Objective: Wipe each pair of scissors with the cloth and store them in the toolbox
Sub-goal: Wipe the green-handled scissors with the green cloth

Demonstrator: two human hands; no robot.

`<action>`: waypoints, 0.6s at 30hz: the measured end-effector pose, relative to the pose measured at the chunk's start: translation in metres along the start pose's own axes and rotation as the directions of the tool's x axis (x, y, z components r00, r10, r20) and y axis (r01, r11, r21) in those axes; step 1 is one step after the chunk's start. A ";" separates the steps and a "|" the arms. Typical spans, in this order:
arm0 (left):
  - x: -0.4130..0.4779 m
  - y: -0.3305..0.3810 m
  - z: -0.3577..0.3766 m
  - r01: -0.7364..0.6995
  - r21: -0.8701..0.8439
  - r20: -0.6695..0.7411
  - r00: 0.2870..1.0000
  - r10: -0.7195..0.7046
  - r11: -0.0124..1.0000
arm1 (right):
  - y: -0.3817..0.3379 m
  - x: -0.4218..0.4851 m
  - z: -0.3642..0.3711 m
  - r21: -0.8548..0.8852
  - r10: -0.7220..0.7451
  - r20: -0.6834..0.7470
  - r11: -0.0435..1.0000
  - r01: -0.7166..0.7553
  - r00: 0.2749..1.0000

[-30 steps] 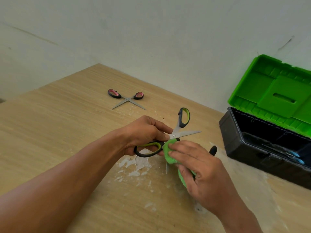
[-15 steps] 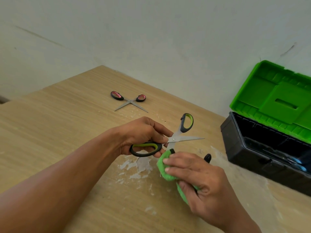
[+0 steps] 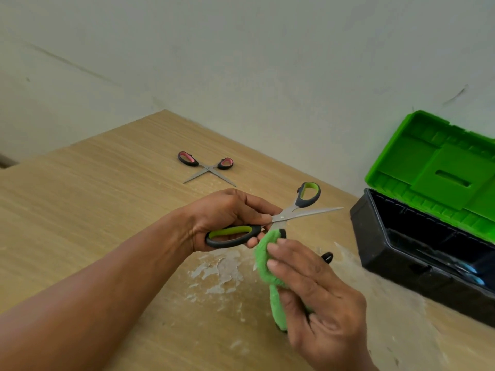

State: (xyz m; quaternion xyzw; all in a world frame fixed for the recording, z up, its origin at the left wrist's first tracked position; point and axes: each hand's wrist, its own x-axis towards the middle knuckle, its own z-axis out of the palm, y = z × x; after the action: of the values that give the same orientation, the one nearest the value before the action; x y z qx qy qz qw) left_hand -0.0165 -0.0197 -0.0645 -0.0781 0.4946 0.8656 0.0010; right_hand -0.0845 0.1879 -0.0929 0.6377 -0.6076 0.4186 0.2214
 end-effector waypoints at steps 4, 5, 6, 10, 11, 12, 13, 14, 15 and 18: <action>0.003 -0.002 -0.003 0.019 0.020 0.016 1.000 -0.020 1.000 | 0.001 0.001 0.002 -0.048 0.018 0.001 0.999 -0.018 1.000; 0.002 -0.002 -0.002 0.017 0.038 0.018 1.000 -0.018 0.999 | -0.001 -0.001 0.002 -0.023 -0.005 0.000 1.000 0.005 1.000; 0.002 -0.002 -0.003 0.008 0.053 0.016 1.000 -0.009 0.999 | -0.001 -0.002 0.002 -0.003 -0.018 0.005 1.000 0.019 1.000; 0.004 -0.004 -0.001 0.024 0.021 0.020 1.000 -0.024 0.999 | 0.004 0.001 0.001 -0.086 0.028 0.021 0.996 -0.026 0.999; 0.004 -0.005 -0.002 0.027 0.014 0.029 0.999 -0.027 1.000 | 0.002 -0.001 0.002 -0.081 0.004 0.021 0.997 -0.002 1.000; 0.004 -0.005 -0.003 0.023 0.014 0.034 0.999 -0.023 1.000 | -0.002 -0.003 0.002 -0.061 -0.029 0.026 0.998 0.031 0.999; 0.004 -0.005 -0.004 0.012 0.025 0.032 0.999 -0.013 1.000 | -0.003 -0.003 0.003 -0.039 -0.048 0.036 0.998 0.050 0.998; 0.005 -0.005 -0.004 0.004 0.035 0.028 1.000 -0.005 0.999 | -0.002 -0.002 0.003 -0.034 -0.045 0.045 0.998 0.047 0.998; 0.005 -0.005 -0.005 0.004 0.036 0.022 1.000 -0.004 0.999 | 0.001 0.000 0.003 -0.048 -0.021 0.046 0.999 0.023 0.999; 0.006 -0.006 -0.004 0.012 0.021 0.038 0.999 -0.013 1.000 | 0.004 -0.001 0.002 -0.043 0.008 0.039 0.999 -0.007 0.999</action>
State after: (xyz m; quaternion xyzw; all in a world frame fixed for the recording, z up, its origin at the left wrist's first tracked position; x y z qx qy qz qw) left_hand -0.0211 -0.0203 -0.0723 -0.0646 0.5028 0.8618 0.0166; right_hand -0.0872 0.1859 -0.0958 0.6386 -0.6229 0.3937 0.2214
